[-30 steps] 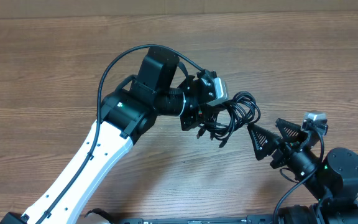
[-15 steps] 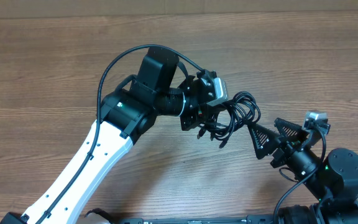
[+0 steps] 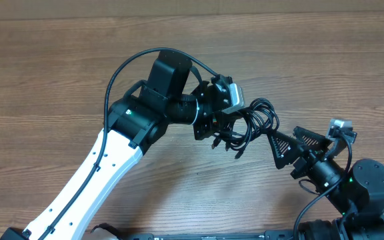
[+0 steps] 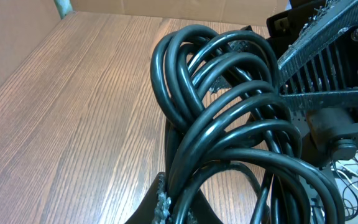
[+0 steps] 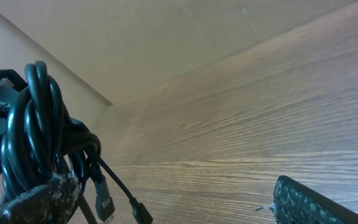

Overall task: Untangle cables
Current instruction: 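Move the right gripper toward the cables hanging from the left gripper, then grasp a cable strand with the right gripper and pull it rightward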

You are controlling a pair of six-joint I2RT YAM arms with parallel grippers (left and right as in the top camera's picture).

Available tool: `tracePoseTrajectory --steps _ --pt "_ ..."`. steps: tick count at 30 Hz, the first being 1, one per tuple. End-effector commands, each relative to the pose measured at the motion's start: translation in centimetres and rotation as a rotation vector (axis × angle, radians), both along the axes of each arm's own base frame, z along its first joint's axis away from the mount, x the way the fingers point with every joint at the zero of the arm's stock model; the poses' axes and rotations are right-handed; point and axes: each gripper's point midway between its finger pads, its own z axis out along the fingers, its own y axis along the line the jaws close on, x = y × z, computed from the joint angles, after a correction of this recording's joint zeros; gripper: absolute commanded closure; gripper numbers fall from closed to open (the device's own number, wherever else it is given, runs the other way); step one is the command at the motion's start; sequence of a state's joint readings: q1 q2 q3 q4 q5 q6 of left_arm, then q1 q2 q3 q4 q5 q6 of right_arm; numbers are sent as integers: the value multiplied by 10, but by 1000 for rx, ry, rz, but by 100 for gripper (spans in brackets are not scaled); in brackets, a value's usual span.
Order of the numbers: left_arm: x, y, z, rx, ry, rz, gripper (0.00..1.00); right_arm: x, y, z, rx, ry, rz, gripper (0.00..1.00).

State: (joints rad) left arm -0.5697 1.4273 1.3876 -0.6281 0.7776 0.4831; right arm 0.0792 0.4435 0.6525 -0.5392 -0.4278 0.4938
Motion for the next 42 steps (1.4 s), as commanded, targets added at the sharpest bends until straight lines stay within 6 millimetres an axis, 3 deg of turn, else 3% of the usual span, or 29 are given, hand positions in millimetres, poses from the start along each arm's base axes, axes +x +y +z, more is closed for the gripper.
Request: tracePoseTrajectory --steps 1,23,36,42 --pt "-4 -4 2 -14 -9 -37 96 -3 3 16 22 -33 17 0" --pt "23 6 -10 83 -87 98 96 -13 15 36 44 -83 101 0" --pt "-29 -5 2 -42 -38 -193 96 -8 9 39 35 -101 58 0" --pt "-42 -3 3 -62 -31 -259 96 -7 7 38 32 -99 45 14"
